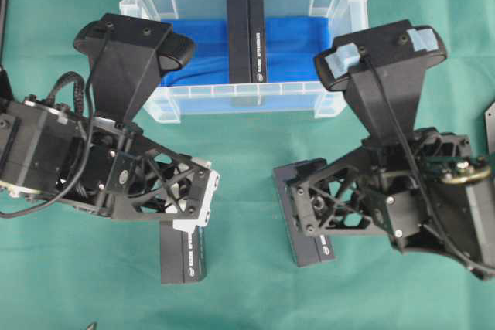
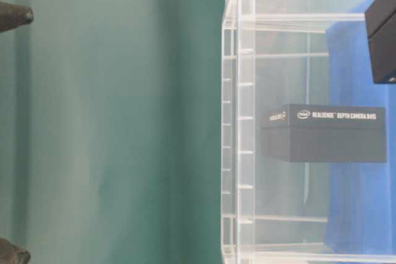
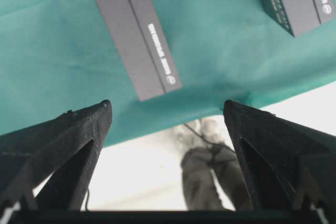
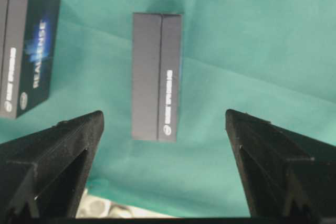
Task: Take the box out of the case with both arms.
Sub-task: 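Lower both boxes onto the green cloth in front of the bin, then open both grippers and release the boxes upright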
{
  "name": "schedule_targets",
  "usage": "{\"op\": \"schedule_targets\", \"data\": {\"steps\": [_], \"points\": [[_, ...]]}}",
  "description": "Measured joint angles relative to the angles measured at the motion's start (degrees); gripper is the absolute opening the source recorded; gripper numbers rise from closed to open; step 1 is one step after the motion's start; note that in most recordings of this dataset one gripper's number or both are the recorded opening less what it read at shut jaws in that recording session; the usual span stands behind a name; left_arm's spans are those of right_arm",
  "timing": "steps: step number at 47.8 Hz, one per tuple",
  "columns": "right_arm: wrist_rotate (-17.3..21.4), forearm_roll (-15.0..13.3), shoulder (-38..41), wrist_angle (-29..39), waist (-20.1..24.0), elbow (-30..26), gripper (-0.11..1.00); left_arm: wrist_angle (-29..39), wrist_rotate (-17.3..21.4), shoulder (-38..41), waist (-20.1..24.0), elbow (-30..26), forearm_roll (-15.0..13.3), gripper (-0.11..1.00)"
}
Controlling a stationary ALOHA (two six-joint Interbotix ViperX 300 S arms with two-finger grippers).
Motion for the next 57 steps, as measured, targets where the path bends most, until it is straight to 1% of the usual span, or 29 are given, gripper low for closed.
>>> {"op": "schedule_targets", "data": {"steps": [24, 30, 34, 40, 47, 57], "points": [[0.00, -0.18, 0.00, 0.00, -0.09, 0.00, 0.92, 0.09, 0.00, 0.00, 0.00, 0.00, 0.00, 0.91], [-0.62, -0.09, 0.00, 0.53, -0.09, 0.00, 0.92, 0.26, 0.00, 0.00, 0.00, 0.00, 0.00, 0.91], [-1.41, 0.97, 0.00, 1.93, -0.09, 0.00, 0.92, 0.97, 0.00, -0.09, 0.00, 0.00, 0.00, 0.91], [-1.49, 3.08, 0.00, 5.10, 0.00, 0.00, 0.92, 2.90, -0.26, -1.14, -0.35, 0.35, 0.00, 0.91], [-1.85, 4.66, -0.79, 8.70, 0.09, 0.44, 0.92, 5.62, -1.05, -3.96, -1.32, 3.16, -0.09, 0.91], [-1.23, 5.54, -5.27, 10.20, 0.79, 5.19, 0.92, 6.15, -3.43, -8.53, -3.08, 9.49, -0.26, 0.91]]}}
